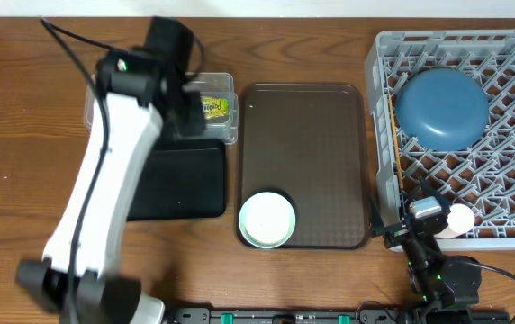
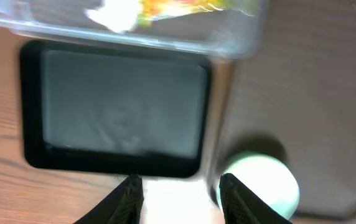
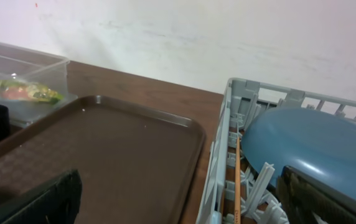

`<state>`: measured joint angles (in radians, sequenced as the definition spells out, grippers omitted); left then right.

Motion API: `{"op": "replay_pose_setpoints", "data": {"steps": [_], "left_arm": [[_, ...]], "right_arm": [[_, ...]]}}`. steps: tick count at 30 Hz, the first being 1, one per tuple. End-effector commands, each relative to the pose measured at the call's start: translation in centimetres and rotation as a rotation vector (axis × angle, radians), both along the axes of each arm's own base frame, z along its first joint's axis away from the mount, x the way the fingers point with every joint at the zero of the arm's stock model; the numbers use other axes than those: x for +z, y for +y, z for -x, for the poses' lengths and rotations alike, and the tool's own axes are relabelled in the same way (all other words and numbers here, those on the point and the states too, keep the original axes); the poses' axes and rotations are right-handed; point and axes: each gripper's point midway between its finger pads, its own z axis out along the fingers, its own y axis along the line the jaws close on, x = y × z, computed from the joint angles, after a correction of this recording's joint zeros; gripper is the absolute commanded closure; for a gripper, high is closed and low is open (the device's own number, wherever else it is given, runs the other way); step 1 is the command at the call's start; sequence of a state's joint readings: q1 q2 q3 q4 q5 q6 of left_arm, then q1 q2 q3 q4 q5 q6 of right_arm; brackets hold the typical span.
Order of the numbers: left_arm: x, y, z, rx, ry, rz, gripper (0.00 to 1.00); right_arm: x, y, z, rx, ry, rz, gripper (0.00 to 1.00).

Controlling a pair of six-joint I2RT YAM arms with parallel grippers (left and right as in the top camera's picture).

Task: Sort waste into correct bins and load items into the dishwasher rack
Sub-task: 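Grasp the mint-green bowl of rice on the brown tray with the left gripper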

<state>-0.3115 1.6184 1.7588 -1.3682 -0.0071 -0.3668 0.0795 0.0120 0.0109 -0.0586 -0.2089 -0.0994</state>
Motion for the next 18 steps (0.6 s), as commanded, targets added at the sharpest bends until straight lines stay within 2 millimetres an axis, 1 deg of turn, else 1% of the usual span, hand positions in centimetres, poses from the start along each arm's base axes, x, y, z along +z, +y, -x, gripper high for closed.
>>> {"op": "replay_pose_setpoints", "data": {"steps": [1, 3, 4, 7, 8, 11, 14, 18], "left_arm": [[-1.8, -3.3, 3.5, -0.056, 0.044, -0.002, 0.57], [-3.7, -4.4, 5.0, -0.050, 0.060, -0.031, 0.57], [-5.1, -5.3, 5.7, -0.053, 0.076, -0.022, 0.57], [-9.2, -9.1, 7.8, -0.122, 0.124, 0.047, 0.57], [-10.7, -10.7, 8.5, -0.155, 0.137, 0.086, 0.57], [-14.3, -14.7, 10.0, -0.241, 0.131, 0.158, 0.54], [-15.5, -17.0, 10.6, -0.292, 0.106, 0.176, 0.51], [-15.9, -18.4, 10.7, -0.327, 0.056, 0.154, 0.45]], "right_arm": [[0.0, -0.3, 0.0, -0.011, -0.005, 0.010, 0.01], [0.0, -0.3, 0.0, -0.011, -0.005, 0.010, 0.01], [0.0, -0.3, 0.0, -0.011, -0.005, 0.010, 0.01], [0.0, -0.3, 0.0, -0.011, -0.005, 0.010, 0.01], [0.0, -0.3, 0.0, -0.011, -0.005, 0.010, 0.01], [0.0, -0.3, 0.0, -0.011, -0.005, 0.010, 0.01], [0.0, -0.3, 0.0, -0.011, -0.005, 0.010, 0.01], [0.0, -0.3, 0.0, -0.011, -0.005, 0.010, 0.01]]}}
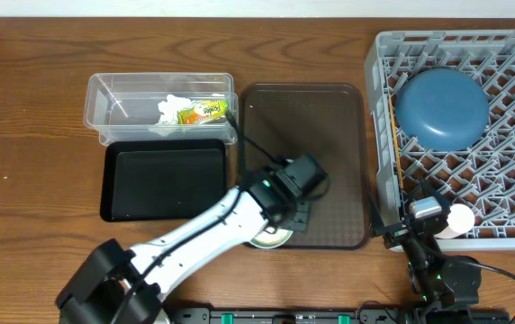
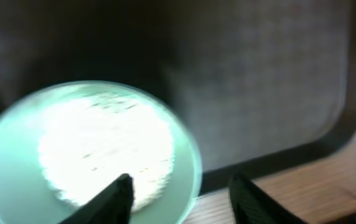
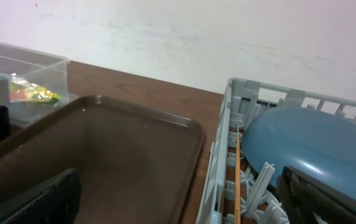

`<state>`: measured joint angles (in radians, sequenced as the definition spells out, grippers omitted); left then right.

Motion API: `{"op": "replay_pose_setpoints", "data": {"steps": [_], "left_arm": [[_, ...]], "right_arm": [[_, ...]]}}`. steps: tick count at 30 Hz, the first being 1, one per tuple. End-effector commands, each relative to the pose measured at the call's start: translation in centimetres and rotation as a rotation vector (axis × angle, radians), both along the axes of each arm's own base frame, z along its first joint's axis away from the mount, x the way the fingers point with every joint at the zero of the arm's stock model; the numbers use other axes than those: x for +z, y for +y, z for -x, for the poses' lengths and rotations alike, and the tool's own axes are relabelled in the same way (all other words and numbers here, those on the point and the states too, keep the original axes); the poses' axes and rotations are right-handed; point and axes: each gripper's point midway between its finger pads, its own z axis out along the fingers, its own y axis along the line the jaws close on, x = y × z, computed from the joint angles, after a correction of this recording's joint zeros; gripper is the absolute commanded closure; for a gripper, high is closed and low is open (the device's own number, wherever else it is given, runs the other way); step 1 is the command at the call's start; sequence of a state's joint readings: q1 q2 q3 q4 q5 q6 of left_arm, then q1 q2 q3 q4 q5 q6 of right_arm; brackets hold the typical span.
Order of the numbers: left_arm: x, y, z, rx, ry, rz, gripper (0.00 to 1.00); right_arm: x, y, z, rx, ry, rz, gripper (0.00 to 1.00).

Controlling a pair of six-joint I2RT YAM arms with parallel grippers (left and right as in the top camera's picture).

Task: Sort waste into correct bins and load items into the dishwasher rack
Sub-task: 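Grasp the mint-green bowl of rice on the brown tray with the left gripper, then tip the bowl with the left gripper to pour rice onto the black tray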

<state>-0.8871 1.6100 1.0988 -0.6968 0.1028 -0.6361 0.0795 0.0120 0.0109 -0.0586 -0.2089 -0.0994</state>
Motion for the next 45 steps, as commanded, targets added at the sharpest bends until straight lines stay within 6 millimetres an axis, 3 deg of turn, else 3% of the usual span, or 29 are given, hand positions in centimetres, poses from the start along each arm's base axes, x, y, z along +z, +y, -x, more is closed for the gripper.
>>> {"op": "replay_pose_setpoints", "data": {"steps": [1, 7, 9, 12, 16, 19, 26, 30, 37, 45], "left_arm": [[0.0, -0.8, 0.0, 0.011, -0.025, 0.001, 0.44], [-3.4, -1.1, 0.9, 0.029, 0.035, -0.071, 0.44], [-4.9, -0.9, 1.0, 0.029, 0.058, -0.103, 0.49], [-5.7, -1.0, 1.1, 0.028, 0.074, -0.115, 0.63], [-4.9, -1.3, 0.4, 0.018, 0.046, -0.113, 0.81], [-3.7, -1.7, -0.2, -0.020, 0.019, -0.113, 0.94], [1.3, -2.2, -2.0, -0.124, -0.064, -0.107, 0.94], [4.7, -1.5, -3.4, -0.088, -0.074, -0.001, 0.94], [8.8, 4.6, -6.2, 0.041, 0.018, 0.191, 0.94], [11.9, 10.3, -8.0, -0.017, 0.078, 0.697, 0.94]], "right_arm": [[0.0, -0.3, 0.0, -0.011, -0.005, 0.010, 0.01], [0.0, -0.3, 0.0, -0.011, -0.005, 0.010, 0.01], [0.0, -0.3, 0.0, -0.011, -0.005, 0.010, 0.01], [0.0, -0.3, 0.0, -0.011, -0.005, 0.010, 0.01], [0.0, -0.3, 0.0, -0.011, -0.005, 0.010, 0.01], [0.0, -0.3, 0.0, -0.011, -0.005, 0.010, 0.01], [0.0, -0.3, 0.0, -0.011, -0.005, 0.010, 0.01], [0.0, -0.3, 0.0, -0.011, -0.005, 0.010, 0.01], [0.0, -0.3, 0.0, -0.011, -0.005, 0.010, 0.01], [0.0, -0.3, 0.0, -0.011, -0.005, 0.010, 0.01]]}}
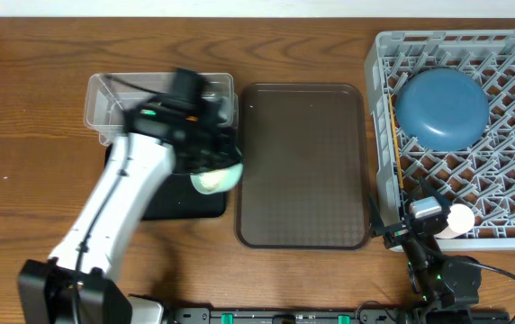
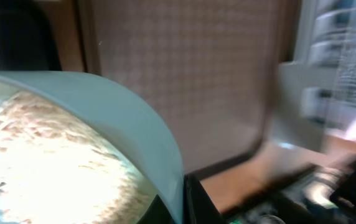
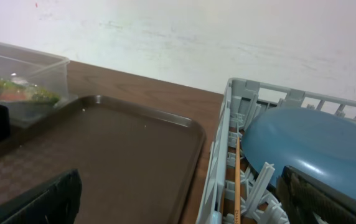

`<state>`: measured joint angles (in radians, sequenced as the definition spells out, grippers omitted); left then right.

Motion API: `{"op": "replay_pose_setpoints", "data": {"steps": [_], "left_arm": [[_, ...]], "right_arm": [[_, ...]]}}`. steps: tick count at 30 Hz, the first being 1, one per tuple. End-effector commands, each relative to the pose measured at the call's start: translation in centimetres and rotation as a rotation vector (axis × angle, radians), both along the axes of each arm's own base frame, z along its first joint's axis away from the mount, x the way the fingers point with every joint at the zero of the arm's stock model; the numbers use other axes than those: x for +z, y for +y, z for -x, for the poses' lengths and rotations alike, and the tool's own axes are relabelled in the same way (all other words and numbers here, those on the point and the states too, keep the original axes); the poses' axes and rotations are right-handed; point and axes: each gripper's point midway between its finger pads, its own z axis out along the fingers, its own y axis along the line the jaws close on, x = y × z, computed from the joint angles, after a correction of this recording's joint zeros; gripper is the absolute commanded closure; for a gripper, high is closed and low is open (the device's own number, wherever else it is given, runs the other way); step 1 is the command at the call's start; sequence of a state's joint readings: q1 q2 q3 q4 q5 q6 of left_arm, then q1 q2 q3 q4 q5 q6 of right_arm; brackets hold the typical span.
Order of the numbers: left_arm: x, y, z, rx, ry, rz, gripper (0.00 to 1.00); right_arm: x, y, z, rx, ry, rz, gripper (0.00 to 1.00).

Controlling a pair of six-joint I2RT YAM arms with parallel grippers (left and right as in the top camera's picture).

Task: Sort waste into correct bins and load items into the dishwasher rack
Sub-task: 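Tip the bowl with the left gripper to pour rice onto the black tray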

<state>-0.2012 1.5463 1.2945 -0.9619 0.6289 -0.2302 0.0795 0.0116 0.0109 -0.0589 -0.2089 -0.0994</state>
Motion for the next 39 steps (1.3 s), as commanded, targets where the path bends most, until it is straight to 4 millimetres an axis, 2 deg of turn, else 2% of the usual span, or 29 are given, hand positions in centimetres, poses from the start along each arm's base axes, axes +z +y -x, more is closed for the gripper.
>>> {"op": "replay_pose_setpoints", "data": {"steps": [1, 3, 6, 9, 12, 16, 20, 37, 39], "left_arm": [[3.3, -0.5, 1.0, -0.158, -0.110, 0.391, 0.94], [3.9, 0.7, 0.9, -0.156, -0.176, 0.527, 0.94], [3.3, 2.8, 0.9, -0.112, -0.254, 0.640, 0.94], [1.8, 5.0, 0.8, -0.052, -0.330, 0.702, 0.94], [1.6, 6.7, 0.8, -0.011, -0.436, 0.789, 0.93], [0.3, 8.6, 1.0, 0.071, -0.445, 0.790, 0.94], [0.0, 9.2, 1.1, 0.088, -0.458, 0.784, 0.94], [0.0, 9.2, 1.0, 0.069, -0.489, 0.772, 0.94], [-1.1, 9.4, 0.8, 0.053, -0.503, 0.696, 0.94]], "right_arm": [[0.0, -0.3, 0.0, -0.011, -0.005, 0.010, 0.01], [0.0, -0.3, 0.0, -0.011, -0.005, 0.010, 0.01], [0.0, -0.3, 0.0, -0.011, -0.005, 0.010, 0.01], [0.0, -0.3, 0.0, -0.011, -0.005, 0.010, 0.01], [0.0, -0.3, 0.0, -0.011, -0.005, 0.010, 0.01], [0.0, -0.3, 0.0, -0.011, -0.005, 0.010, 0.01], [0.0, -0.3, 0.0, -0.011, -0.005, 0.010, 0.01], [0.0, -0.3, 0.0, -0.011, -0.005, 0.010, 0.01], [0.0, -0.3, 0.0, -0.011, -0.005, 0.010, 0.01]]}}
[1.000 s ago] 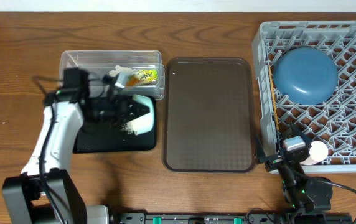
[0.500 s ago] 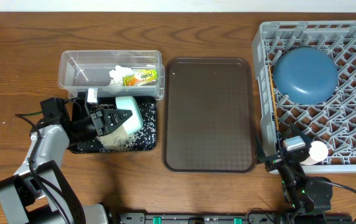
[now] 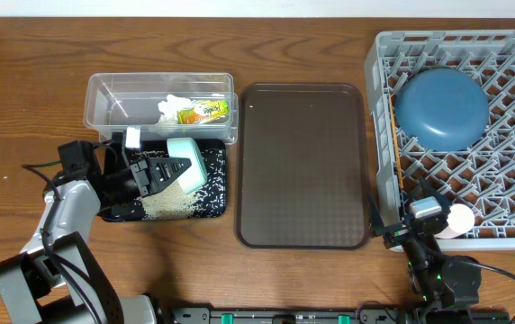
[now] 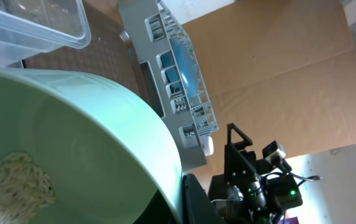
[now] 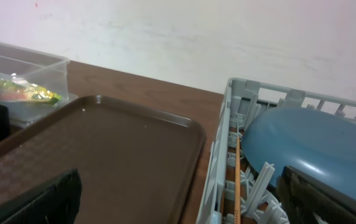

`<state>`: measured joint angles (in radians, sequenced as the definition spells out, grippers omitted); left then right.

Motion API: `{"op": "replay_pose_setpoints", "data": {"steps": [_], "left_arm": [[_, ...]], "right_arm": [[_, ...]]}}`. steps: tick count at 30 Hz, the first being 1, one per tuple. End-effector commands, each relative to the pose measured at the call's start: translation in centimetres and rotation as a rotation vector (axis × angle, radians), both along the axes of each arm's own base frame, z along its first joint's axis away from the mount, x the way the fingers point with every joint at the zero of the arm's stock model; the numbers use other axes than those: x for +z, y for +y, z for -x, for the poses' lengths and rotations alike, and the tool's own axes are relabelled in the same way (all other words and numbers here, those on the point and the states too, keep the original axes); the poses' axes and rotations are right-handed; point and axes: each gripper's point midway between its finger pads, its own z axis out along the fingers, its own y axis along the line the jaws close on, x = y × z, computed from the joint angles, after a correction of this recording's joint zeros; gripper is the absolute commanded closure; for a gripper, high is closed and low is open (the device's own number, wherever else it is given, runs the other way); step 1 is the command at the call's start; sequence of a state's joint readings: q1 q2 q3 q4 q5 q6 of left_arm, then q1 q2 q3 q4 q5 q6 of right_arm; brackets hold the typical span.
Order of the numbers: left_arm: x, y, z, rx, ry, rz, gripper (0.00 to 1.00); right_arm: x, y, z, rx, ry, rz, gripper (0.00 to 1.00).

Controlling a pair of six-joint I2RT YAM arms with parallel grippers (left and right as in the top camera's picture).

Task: Sort waste into correct bins and load items into the dishwasher rack
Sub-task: 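Tip the bowl with the left gripper to pour rice onto the black tray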

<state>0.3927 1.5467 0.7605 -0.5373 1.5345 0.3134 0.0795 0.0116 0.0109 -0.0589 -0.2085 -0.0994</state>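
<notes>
A mint-green bowl [image 3: 185,157] is tipped on its side over the black tray [image 3: 217,180], and my left gripper [image 3: 160,171] is shut on its rim. Rice [image 3: 167,203] lies scattered in that tray. In the left wrist view the bowl [image 4: 72,124] fills the frame, with a little rice [image 4: 13,180] left inside and my left gripper [image 4: 181,202] clamped on the rim. The clear bin [image 3: 113,108] holds a wrapper [image 3: 202,112] and crumpled tissue. My right gripper [image 3: 422,232] rests open at the front of the rack, and its view [image 5: 178,208] shows nothing between the fingers.
The brown tray [image 3: 302,162] in the middle carries nothing. The grey dishwasher rack [image 3: 510,180] on the right holds an upturned blue bowl [image 3: 441,108], a chopstick [image 5: 236,180] along its left wall and a white round item [image 3: 460,219] at its front edge.
The left arm has swung from across the bins to the left side. The bowl, then held near the black tray's right edge with rice in it, is now tipped, and rice lies in the tray.
First my left gripper was open over the clear bin and black tray while the bowl of rice stood on the brown tray. Then it was at the bowl. Later it held the bowl beside the black tray. Now the rice is in the black tray.
</notes>
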Motion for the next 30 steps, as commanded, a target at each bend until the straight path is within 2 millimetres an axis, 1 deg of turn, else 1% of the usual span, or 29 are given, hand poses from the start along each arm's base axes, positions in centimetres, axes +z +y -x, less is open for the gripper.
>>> {"op": "replay_pose_setpoints", "data": {"steps": [1, 2, 3, 4, 5, 7, 8, 9, 10, 11, 12, 13, 14, 15, 16, 17, 18, 19, 20, 21, 22, 23, 25, 26, 27, 28, 29, 30], "left_arm": [[-2.0, 0.6, -0.3, 0.022, -0.001, -0.129, 0.94], [-3.0, 1.0, -0.5, 0.046, 0.076, -0.160, 0.93], [-3.1, 1.1, -0.6, 0.061, 0.133, -0.146, 0.94], [-1.9, 0.7, -0.6, 0.043, 0.105, -0.075, 0.94], [0.7, 0.2, -0.2, 0.000, -0.036, 0.026, 0.94], [0.6, 0.2, -0.2, -0.001, -0.056, 0.003, 0.94], [-0.1, 0.3, -0.4, 0.007, -0.034, -0.035, 0.94], [-1.7, 0.7, -0.6, 0.031, 0.037, -0.108, 0.94], [-3.7, 1.3, -0.8, 0.073, 0.155, -0.184, 0.94], [-5.1, 1.9, -0.8, 0.115, 0.263, -0.224, 0.94], [-4.6, 1.6, -0.7, 0.102, 0.246, -0.192, 0.94], [-2.8, 0.8, -0.5, 0.055, 0.137, -0.118, 0.94], [-0.5, 0.1, -0.1, 0.008, -0.010, -0.025, 0.94], [0.5, 0.0, 0.1, -0.006, -0.066, 0.013, 0.94], [0.0, 0.1, -0.1, 0.002, -0.038, -0.007, 0.94], [-1.3, 0.4, -0.3, 0.024, 0.046, -0.057, 0.94], [-1.7, 0.4, -0.3, 0.034, 0.086, -0.063, 0.94], [-0.9, 0.1, 0.0, 0.013, 0.051, -0.017, 0.94], [0.4, -0.3, 0.3, -0.013, -0.032, 0.030, 0.94], [0.3, -0.5, 0.3, -0.020, -0.040, 0.023, 0.94], [0.0, -0.6, 0.2, -0.021, -0.050, -0.006, 0.94], [-1.3, -0.4, 0.1, -0.007, -0.004, -0.067, 0.94], [-5.2, 0.8, -0.2, 0.068, 0.215, -0.226, 0.93], [-5.1, 0.7, -0.1, 0.071, 0.239, -0.212, 0.94], [-3.4, 0.0, 0.0, 0.029, 0.150, -0.134, 0.94], [-0.7, -0.9, 0.5, -0.026, -0.012, -0.029, 0.94], [0.3, -1.1, 0.6, -0.042, -0.078, 0.006, 0.94], [0.2, -1.0, 0.4, -0.039, -0.076, -0.012, 0.94]], "right_arm": [[0.0, -0.3, 0.0, -0.010, -0.005, 0.010, 0.01], [0.0, -0.3, 0.0, -0.010, -0.005, 0.010, 0.01], [0.0, -0.3, 0.0, -0.010, -0.005, 0.010, 0.01], [0.0, -0.3, 0.0, -0.010, -0.005, 0.010, 0.01], [0.0, -0.3, 0.0, -0.010, -0.005, 0.010, 0.01], [0.0, -0.3, 0.0, -0.010, -0.005, 0.010, 0.01], [0.0, -0.3, 0.0, -0.010, -0.005, 0.010, 0.01], [0.0, -0.3, 0.0, -0.010, -0.005, 0.010, 0.01], [0.0, -0.3, 0.0, -0.010, -0.005, 0.010, 0.01], [0.0, -0.3, 0.0, -0.010, -0.005, 0.010, 0.01], [0.0, -0.3, 0.0, -0.010, -0.005, 0.010, 0.01], [0.0, -0.3, 0.0, -0.010, -0.005, 0.010, 0.01], [0.0, -0.3, 0.0, -0.010, -0.005, 0.010, 0.01], [0.0, -0.3, 0.0, -0.010, -0.005, 0.010, 0.01], [0.0, -0.3, 0.0, -0.010, -0.005, 0.010, 0.01], [0.0, -0.3, 0.0, -0.010, -0.005, 0.010, 0.01], [0.0, -0.3, 0.0, -0.010, -0.005, 0.010, 0.01], [0.0, -0.3, 0.0, -0.010, -0.005, 0.010, 0.01], [0.0, -0.3, 0.0, -0.010, -0.005, 0.010, 0.01], [0.0, -0.3, 0.0, -0.010, -0.005, 0.010, 0.01], [0.0, -0.3, 0.0, -0.010, -0.005, 0.010, 0.01], [0.0, -0.3, 0.0, -0.010, -0.005, 0.010, 0.01], [0.0, -0.3, 0.0, -0.010, -0.005, 0.010, 0.01], [0.0, -0.3, 0.0, -0.010, -0.005, 0.010, 0.01], [0.0, -0.3, 0.0, -0.010, -0.005, 0.010, 0.01], [0.0, -0.3, 0.0, -0.010, -0.005, 0.010, 0.01], [0.0, -0.3, 0.0, -0.010, -0.005, 0.010, 0.01], [0.0, -0.3, 0.0, -0.010, -0.005, 0.010, 0.01]]}}
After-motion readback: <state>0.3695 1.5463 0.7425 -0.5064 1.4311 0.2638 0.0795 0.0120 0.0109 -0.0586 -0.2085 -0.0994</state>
